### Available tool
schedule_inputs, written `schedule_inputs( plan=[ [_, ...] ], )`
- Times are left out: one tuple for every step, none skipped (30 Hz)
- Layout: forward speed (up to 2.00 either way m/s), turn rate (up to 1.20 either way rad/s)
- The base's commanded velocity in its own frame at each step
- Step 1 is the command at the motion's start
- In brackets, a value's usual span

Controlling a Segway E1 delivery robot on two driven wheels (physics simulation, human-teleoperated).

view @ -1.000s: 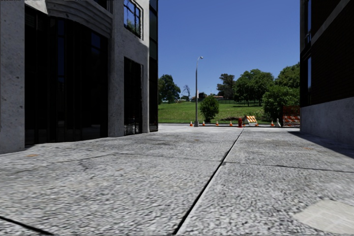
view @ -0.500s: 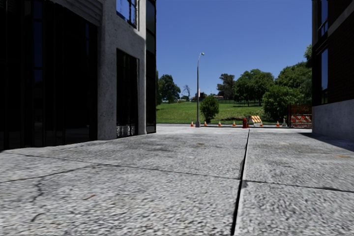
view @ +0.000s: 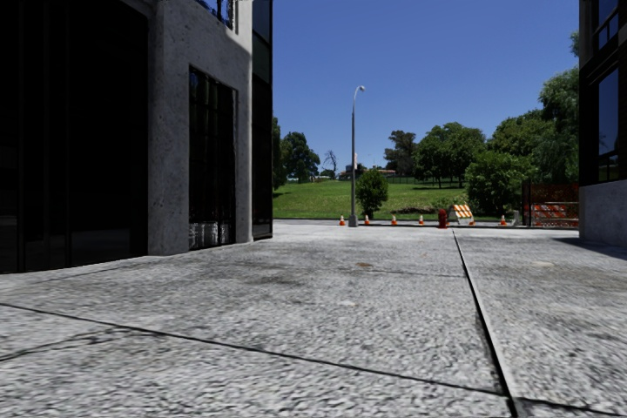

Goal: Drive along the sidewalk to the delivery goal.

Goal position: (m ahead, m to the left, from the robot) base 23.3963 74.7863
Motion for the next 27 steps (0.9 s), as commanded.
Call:
schedule_inputs(
  plan=[
    [2.00, 0.00],
    [2.00, 0.00],
    [2.00, 0.00],
    [2.00, 0.00],
    [2.00, 0.00],
    [2.00, 0.00],
    [2.00, 0.00],
    [2.00, 0.00],
    [2.00, 0.00],
    [2.00, 0.00],
    [2.00, 0.00],
    [2.00, 0.00],
    [2.00, 0.00],
    [2.00, 0.00],
    [2.00, 0.00],
    [2.00, 0.00],
    [2.00, 0.00],
    [2.00, 0.00],
    [2.00, 0.00],
    [2.00, 0.00],
    [2.00, 0.00],
    [2.00, 0.00],
    [2.00, 0.00],
    [2.00, 0.00],
    [2.00, 0.00],
    [2.00, 0.00],
    [2.00, 0.00]
  ],
)
